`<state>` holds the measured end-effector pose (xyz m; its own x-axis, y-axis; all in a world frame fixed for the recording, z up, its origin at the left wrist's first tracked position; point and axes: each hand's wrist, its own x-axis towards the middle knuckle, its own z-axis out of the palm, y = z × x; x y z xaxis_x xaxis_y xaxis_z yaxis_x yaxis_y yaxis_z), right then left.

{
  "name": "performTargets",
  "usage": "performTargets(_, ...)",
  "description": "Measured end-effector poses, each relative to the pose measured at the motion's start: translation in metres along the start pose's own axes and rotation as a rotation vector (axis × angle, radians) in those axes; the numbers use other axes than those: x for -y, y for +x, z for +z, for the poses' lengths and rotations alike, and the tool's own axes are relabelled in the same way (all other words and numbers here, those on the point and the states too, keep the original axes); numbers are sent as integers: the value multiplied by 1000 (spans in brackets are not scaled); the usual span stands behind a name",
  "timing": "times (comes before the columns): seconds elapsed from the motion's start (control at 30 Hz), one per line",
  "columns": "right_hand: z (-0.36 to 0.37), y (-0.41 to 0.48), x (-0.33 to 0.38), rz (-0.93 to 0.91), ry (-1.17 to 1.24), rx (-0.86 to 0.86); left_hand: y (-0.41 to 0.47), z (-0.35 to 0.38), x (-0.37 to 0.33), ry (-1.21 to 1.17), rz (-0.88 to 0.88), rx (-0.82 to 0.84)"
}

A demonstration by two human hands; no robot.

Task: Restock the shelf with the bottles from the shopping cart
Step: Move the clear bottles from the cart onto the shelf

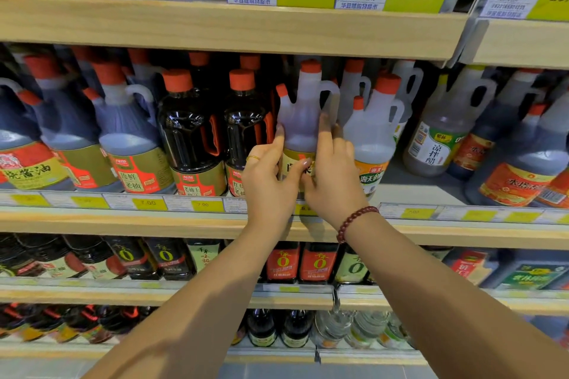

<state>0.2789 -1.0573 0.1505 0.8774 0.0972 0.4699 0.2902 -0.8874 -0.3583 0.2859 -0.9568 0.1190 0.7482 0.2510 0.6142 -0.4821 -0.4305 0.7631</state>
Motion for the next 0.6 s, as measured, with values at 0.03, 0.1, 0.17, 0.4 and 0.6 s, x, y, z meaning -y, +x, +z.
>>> performTargets(0.03,0,1,-1,1,2,0,0,1,1,24,14,0)
performTargets(0.1,4,0,-3,6,-5,-9,-2,2,2,36,17,6)
performTargets(0.17,8,-5,-4,8,-10,-14,-7,3,5,5,5,9)
performTargets(0.4,13,-16,-5,17,-58,-107,-14,3,6,-25,6,11)
performTargets(0.6,17,-39,-2,-14,56,-263,-21,-4,4,-13,149,13)
